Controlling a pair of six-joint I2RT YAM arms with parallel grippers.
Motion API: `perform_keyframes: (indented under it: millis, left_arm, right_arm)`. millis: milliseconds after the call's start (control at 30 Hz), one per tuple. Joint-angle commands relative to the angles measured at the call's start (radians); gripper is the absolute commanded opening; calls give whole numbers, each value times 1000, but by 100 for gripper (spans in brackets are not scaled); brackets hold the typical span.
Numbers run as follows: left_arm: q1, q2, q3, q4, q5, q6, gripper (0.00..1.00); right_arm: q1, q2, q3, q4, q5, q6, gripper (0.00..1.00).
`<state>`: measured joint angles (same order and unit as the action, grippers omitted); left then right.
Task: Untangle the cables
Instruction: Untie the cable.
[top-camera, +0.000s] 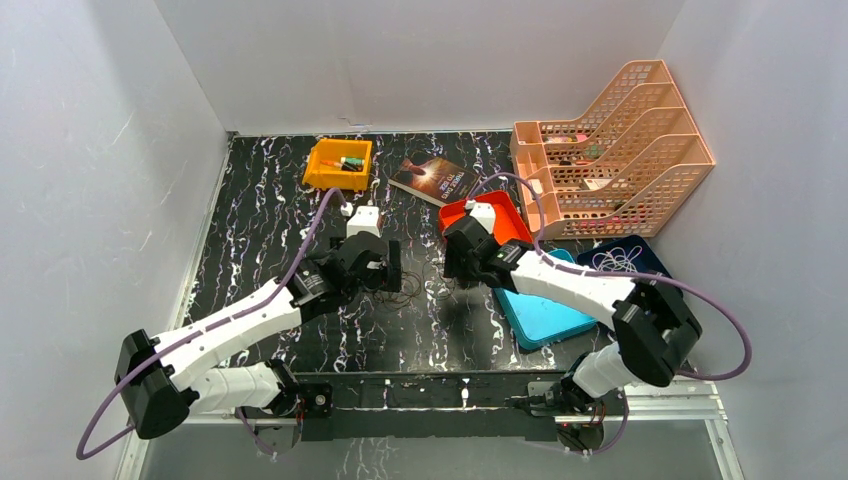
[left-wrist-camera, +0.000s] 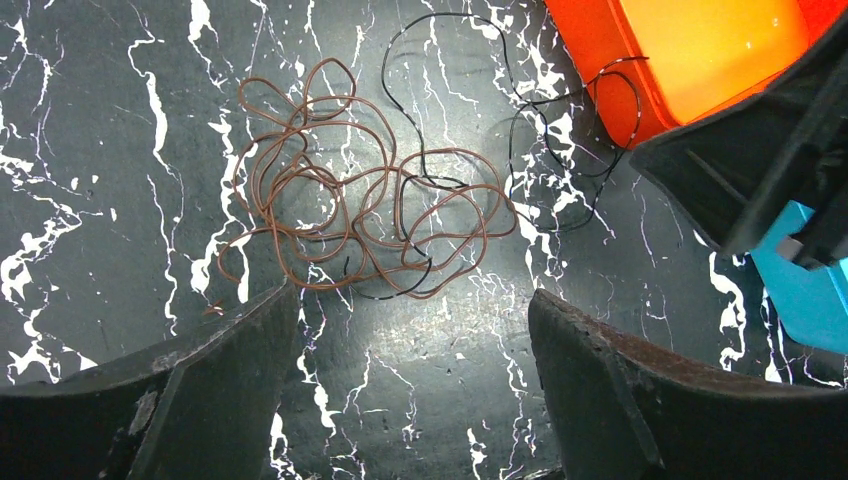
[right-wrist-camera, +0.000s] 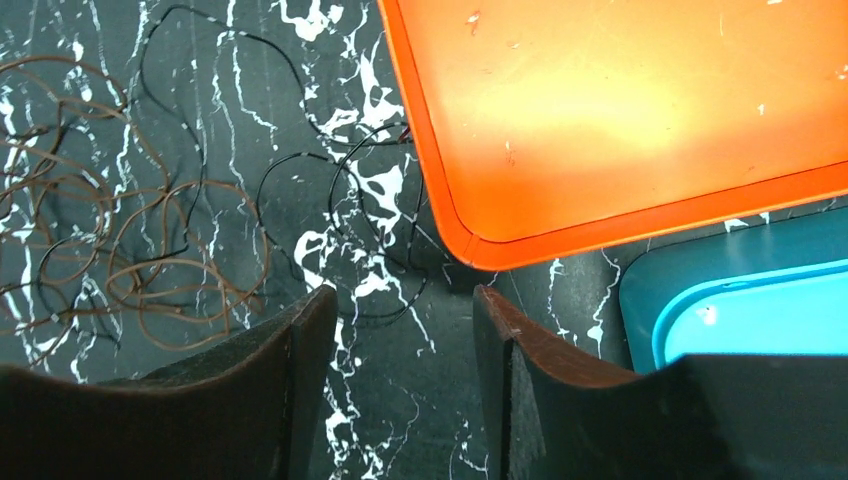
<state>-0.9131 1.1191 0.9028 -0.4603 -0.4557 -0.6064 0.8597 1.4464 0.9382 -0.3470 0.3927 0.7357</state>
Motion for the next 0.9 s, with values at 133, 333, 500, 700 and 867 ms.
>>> perform_keyframes:
  millis: [133, 333, 500, 700, 867]
  left_arm:
    - [-3, -40, 5, -9, -27, 29, 84]
    - [-3, -46, 4, -11, -26, 40, 84]
    - [-3, -69, -2, -9, -36, 48, 84]
    - [-4, -140, -45, 32, -67, 71, 89]
    - [-3, -221, -93, 121, -78, 117, 90]
  right_arm:
    - [7, 84, -13, 115, 48, 57, 53]
    - [6, 143, -9, 148, 85, 60, 41]
    - [6, 174, 0, 155, 108, 35, 23]
    - [28, 62, -61, 255, 62, -66, 0]
    - [32, -82, -50, 245, -32, -145, 0]
